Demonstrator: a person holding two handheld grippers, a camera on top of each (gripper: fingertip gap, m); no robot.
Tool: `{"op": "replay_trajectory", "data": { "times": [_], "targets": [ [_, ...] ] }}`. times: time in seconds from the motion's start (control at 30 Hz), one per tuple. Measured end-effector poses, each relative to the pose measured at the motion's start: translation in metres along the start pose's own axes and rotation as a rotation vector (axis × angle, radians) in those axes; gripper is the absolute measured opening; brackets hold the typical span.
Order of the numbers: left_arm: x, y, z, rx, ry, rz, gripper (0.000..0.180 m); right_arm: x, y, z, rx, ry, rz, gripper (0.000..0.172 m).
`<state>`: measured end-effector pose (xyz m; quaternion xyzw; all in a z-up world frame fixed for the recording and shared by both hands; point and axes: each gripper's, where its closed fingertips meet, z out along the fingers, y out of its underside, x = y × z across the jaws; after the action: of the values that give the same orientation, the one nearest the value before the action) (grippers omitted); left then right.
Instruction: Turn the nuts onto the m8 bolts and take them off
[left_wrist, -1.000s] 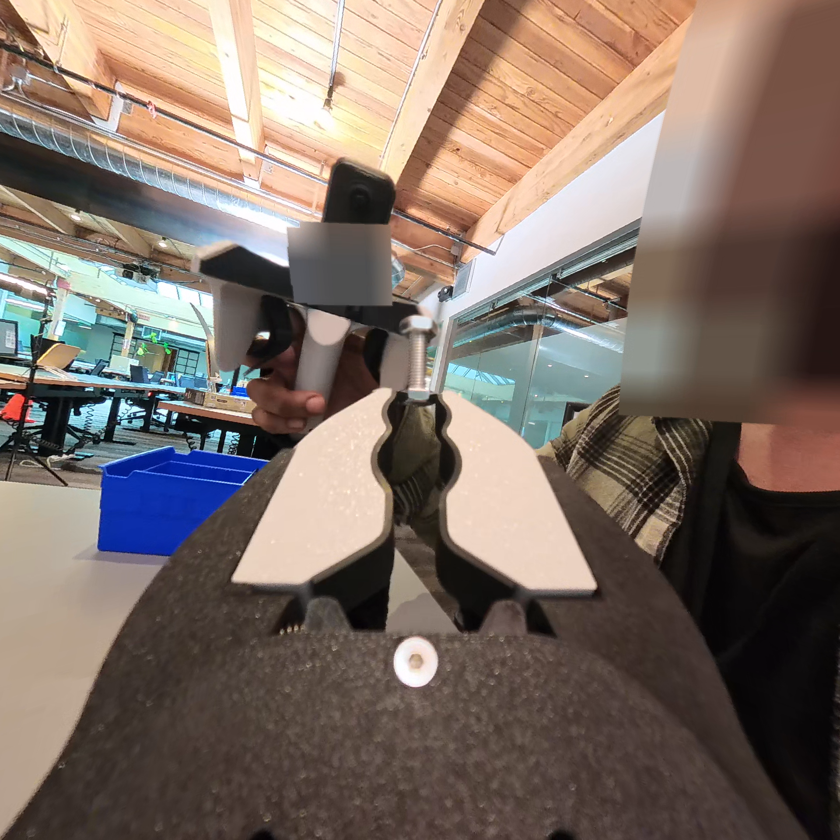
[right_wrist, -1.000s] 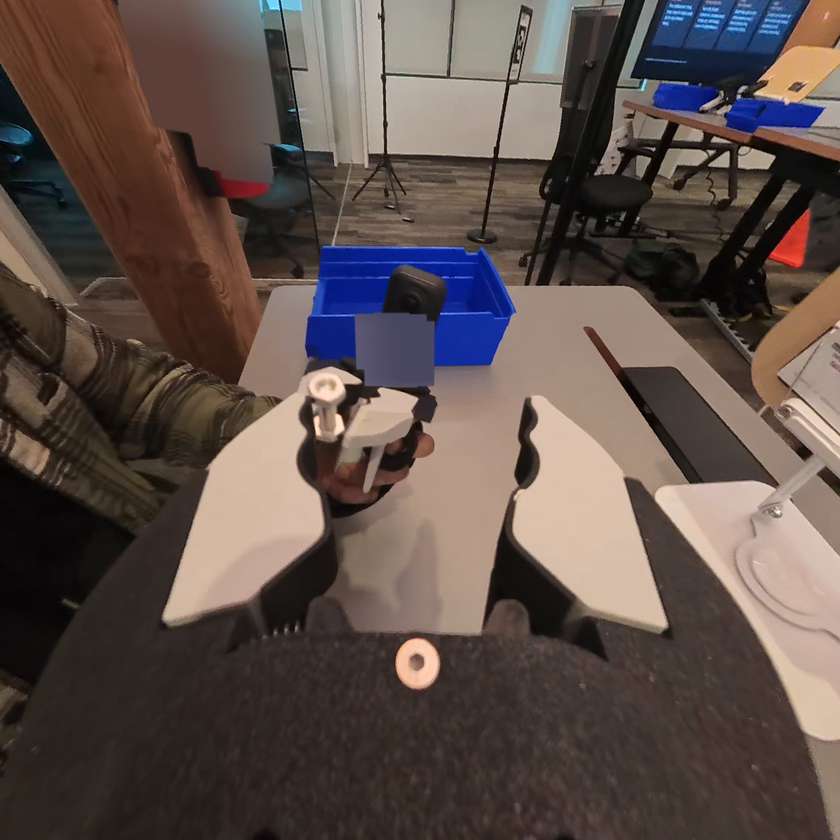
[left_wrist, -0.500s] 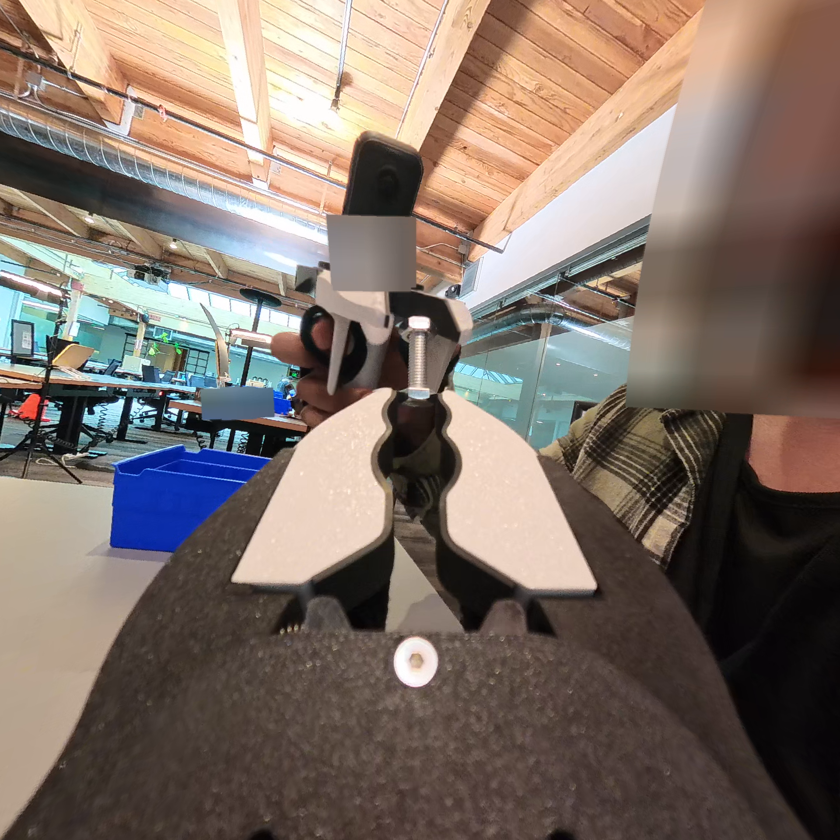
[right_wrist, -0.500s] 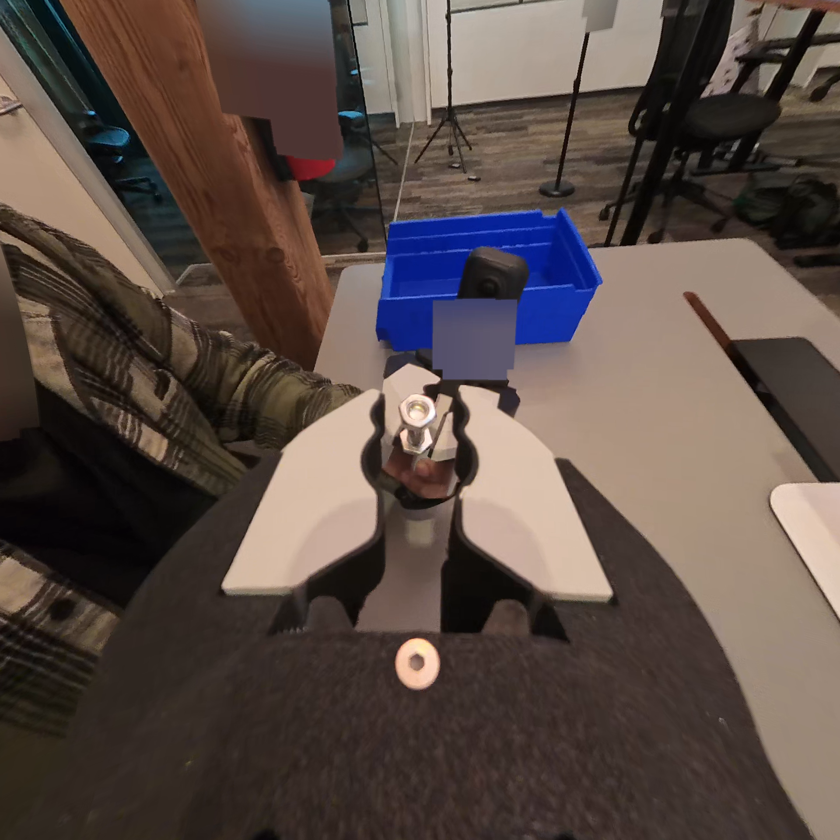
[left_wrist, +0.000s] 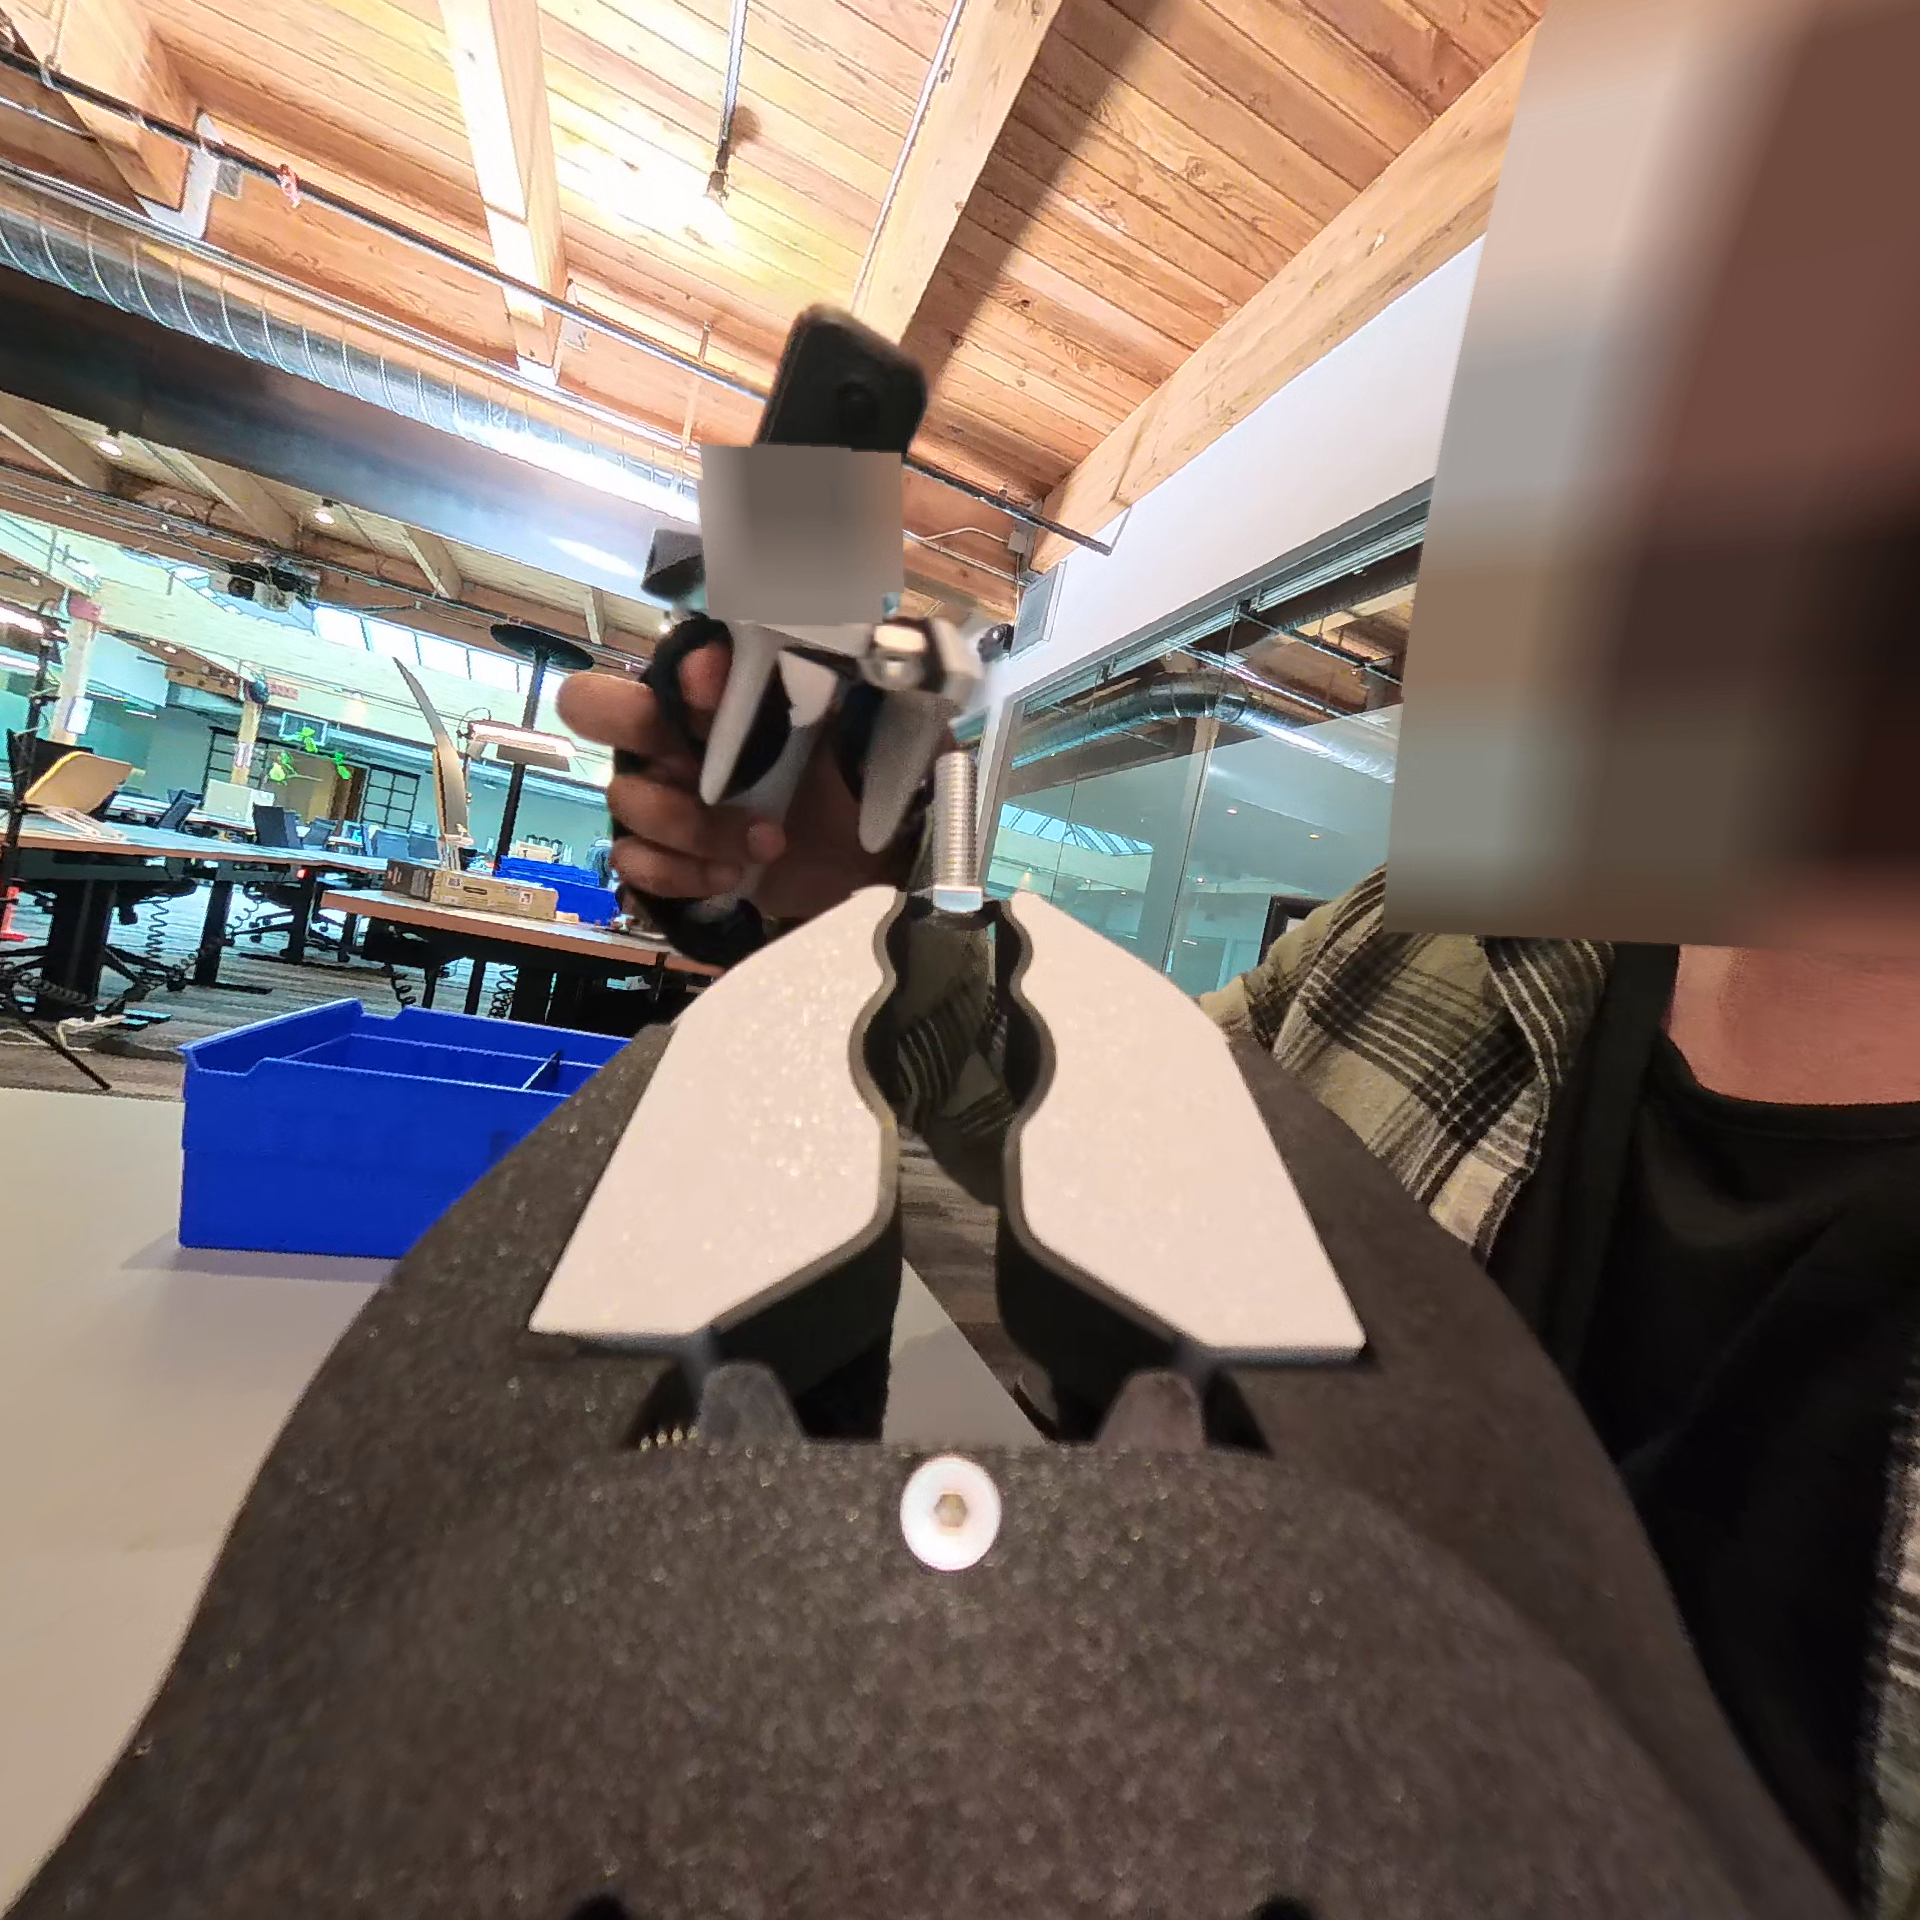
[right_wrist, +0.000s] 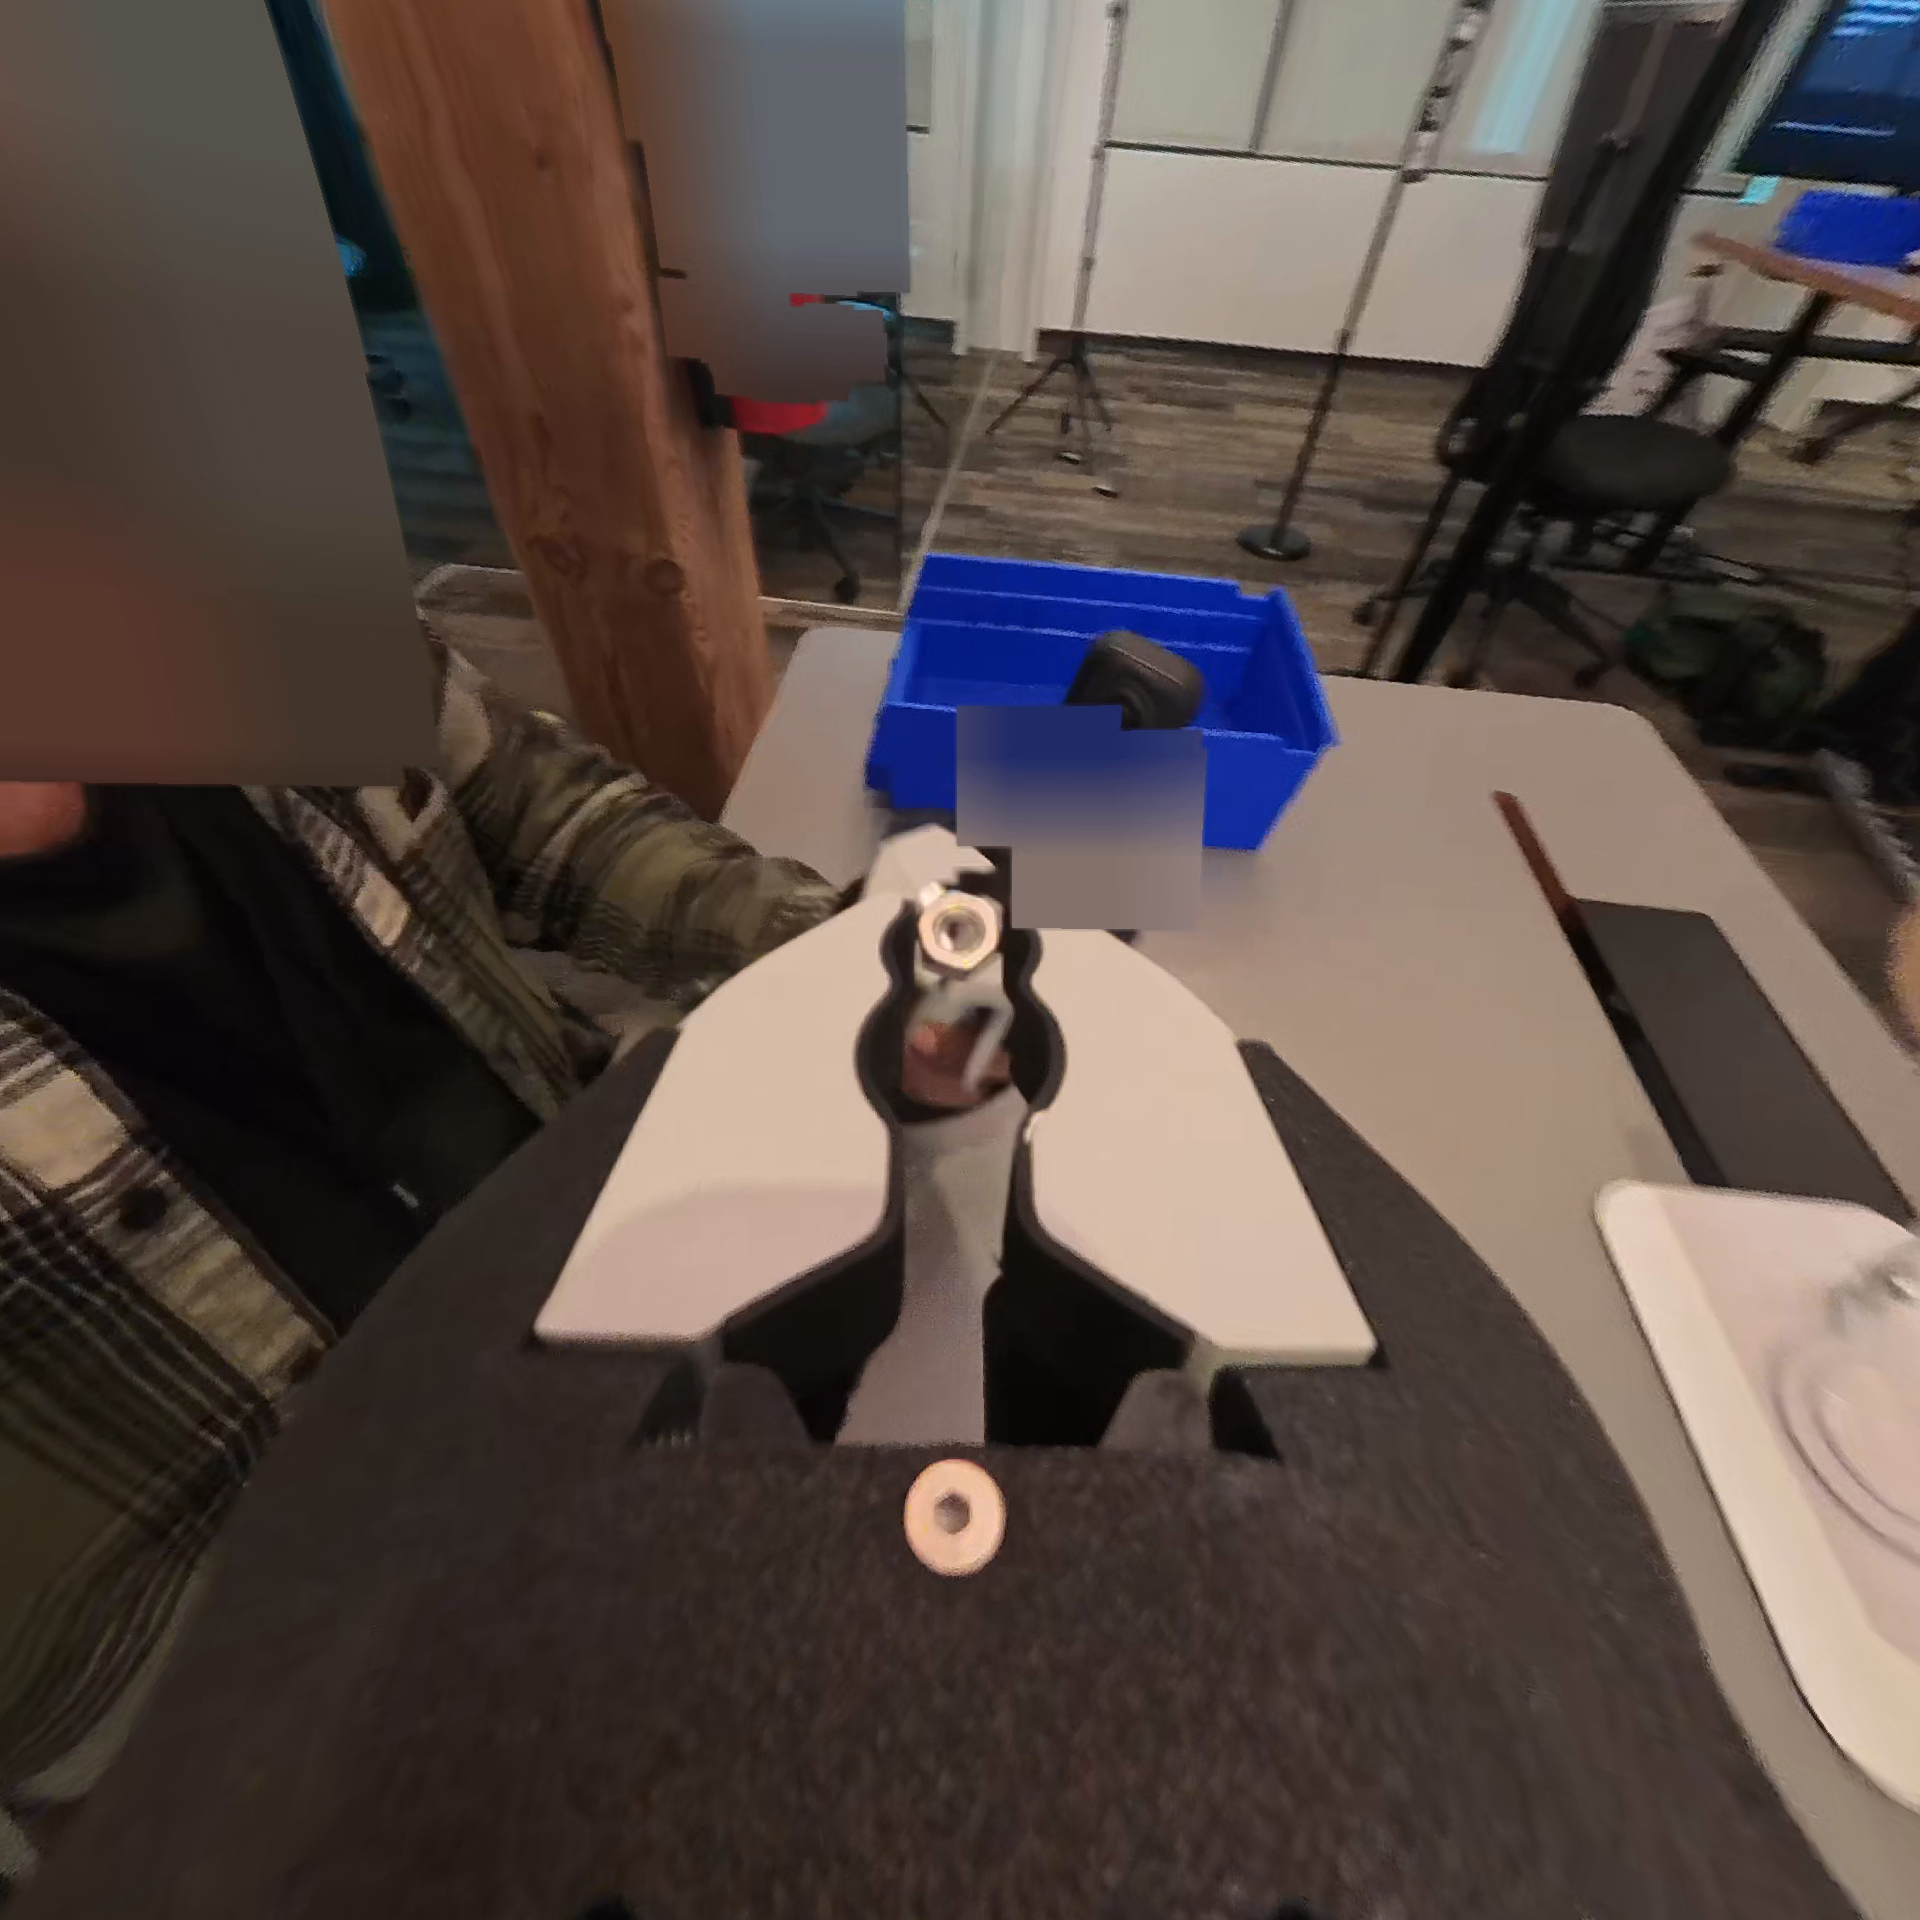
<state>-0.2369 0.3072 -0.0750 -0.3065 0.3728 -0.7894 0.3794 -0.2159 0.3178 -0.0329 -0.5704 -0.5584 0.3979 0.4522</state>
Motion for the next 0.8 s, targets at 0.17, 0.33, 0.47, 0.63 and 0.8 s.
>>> {"op": "replay_trajectory", "data": {
  "times": [0.17,0.33,0.47,0.63,0.8],
  "targets": [
    [-0.002,0.003,0.0,-0.021,-0.021,0.006,0.015,0.024,0.048,-0.104,-0.164,0.337,0.141,0.015],
    [-0.005,0.009,0.002,-0.049,-0.037,0.009,0.015,0.007,0.162,-0.254,-0.411,0.767,0.474,0.016],
    [-0.01,0.014,0.004,-0.059,-0.052,0.002,0.015,-0.031,0.259,-0.315,-0.52,0.905,0.781,0.016],
    [-0.014,0.021,0.006,-0.081,-0.072,0.008,0.015,-0.057,0.344,-0.331,-0.741,0.931,0.943,0.016],
    [-0.016,0.022,0.005,-0.082,-0.085,0.011,0.015,-0.057,0.341,-0.335,-0.759,0.942,0.931,0.048]
  ]
}}
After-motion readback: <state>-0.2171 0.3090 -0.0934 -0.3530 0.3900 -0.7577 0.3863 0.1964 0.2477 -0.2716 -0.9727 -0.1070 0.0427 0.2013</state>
